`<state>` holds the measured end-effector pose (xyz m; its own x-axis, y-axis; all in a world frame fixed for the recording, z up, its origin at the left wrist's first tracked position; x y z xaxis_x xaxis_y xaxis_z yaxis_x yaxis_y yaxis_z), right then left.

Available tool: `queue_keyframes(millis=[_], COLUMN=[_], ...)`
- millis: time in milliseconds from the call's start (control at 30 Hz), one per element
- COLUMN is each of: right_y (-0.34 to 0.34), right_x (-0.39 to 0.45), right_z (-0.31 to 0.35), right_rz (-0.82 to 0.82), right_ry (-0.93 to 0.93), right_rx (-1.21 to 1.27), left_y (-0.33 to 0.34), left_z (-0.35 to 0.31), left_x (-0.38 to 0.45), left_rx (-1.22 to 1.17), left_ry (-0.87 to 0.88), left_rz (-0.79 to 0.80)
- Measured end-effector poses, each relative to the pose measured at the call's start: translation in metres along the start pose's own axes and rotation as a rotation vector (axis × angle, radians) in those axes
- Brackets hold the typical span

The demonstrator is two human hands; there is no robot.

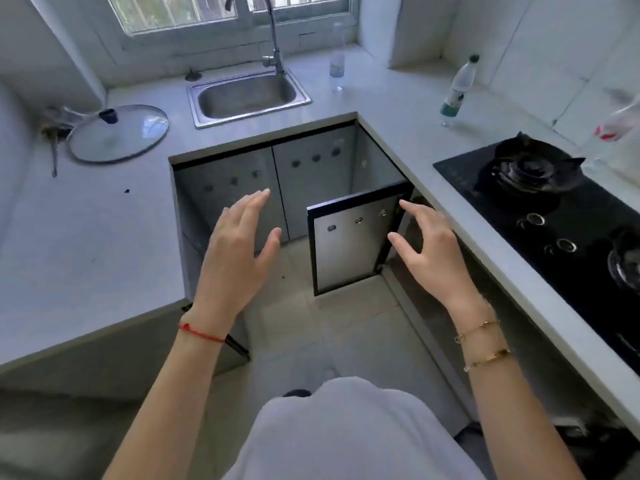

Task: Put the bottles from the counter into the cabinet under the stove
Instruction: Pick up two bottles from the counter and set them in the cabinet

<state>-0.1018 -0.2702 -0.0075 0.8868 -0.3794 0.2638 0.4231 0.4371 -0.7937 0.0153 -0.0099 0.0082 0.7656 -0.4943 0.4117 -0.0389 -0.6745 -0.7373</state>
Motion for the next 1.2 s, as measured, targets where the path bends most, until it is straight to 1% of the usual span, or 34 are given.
queue_keyframes(millis=[100, 200, 600, 700, 967, 1067, 1200], right_y=[-0.007, -0.010, -0.017, -0.024, -0.035, -0.038, -0.040], right_x=[0.043, 0.076, 0.170, 0.195, 0.249, 0.256, 0.258], right_z=[-0.018, -0.036, -0.116, -0.133, -0.177, -0.191, -0.204], right_rz=[-0.032, -0.042, -0.143, -0.160, -0.262, -0.294, -0.323], right_ry=[0.062, 0.128, 0.394, 0.431, 0.521, 0.562, 0.595], right_rx=[-0.028, -0.045, -0.044, -0.049, -0.084, -0.099, -0.117], left_y=[0.020, 0.046, 0.162, 0.187, 0.248, 0.266, 0.284], left_z=[0.005, 0.006, 0.003, -0.002, -0.018, -0.026, -0.035], left_x=[0.055, 0.104, 0.275, 0.315, 0.400, 0.420, 0.436], left_rx=[-0.042, -0.058, -0.154, -0.188, -0.223, -0.226, -0.246], left_ry=[0.012, 0.036, 0.197, 0.229, 0.319, 0.347, 0.374], left_rz=[0.023, 0.081, 0.255, 0.287, 0.409, 0.469, 0.489])
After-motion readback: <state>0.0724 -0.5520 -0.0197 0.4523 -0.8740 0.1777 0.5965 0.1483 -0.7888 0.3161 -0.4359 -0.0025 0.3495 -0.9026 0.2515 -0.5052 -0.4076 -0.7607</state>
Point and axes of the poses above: each hand's wrist, its own x-axis towards the middle knuckle, its own y-axis out of the palm, z = x × y, the point moved 2 cm from there along x, towards the middle knuckle, and after that the axes turned 5 degrees about -x, right-handed, at the moved point
